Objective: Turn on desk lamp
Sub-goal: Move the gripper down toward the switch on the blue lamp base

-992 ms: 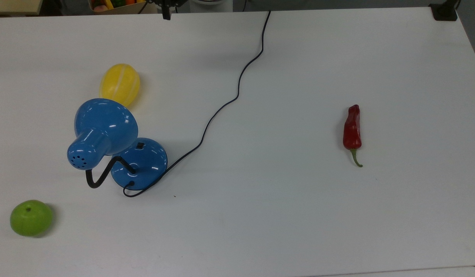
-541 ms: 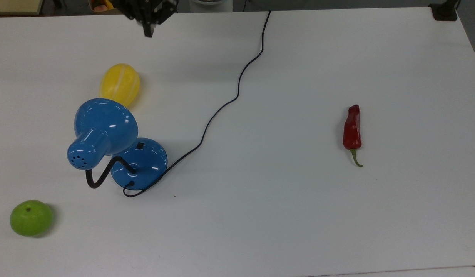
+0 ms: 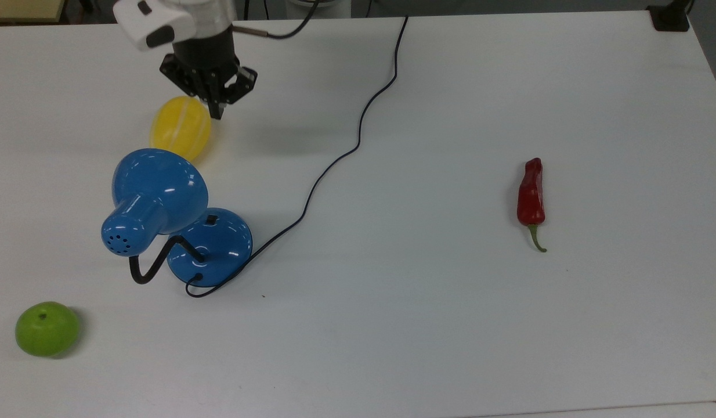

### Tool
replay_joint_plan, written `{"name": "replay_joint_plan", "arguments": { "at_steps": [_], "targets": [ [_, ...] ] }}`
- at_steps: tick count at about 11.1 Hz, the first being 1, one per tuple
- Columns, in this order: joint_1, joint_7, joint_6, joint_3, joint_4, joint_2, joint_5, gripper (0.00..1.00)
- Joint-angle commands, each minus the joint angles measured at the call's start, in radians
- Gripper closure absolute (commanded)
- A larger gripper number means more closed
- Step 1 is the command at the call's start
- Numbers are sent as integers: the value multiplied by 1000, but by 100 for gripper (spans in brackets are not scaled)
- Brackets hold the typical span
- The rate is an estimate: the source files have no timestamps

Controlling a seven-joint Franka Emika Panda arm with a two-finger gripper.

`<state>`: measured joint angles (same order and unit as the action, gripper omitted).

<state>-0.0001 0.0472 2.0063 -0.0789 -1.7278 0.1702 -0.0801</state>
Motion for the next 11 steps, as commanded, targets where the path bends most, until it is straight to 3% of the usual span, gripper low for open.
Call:
{"name": "replay_joint_plan", "arguments": {
  "at_steps": [1,11],
  "targets": [
    [-21,-21,144,-2,-97,9,0,100],
    [-43,-20,563,-2,-110,207,-7,100]
  ]
}}
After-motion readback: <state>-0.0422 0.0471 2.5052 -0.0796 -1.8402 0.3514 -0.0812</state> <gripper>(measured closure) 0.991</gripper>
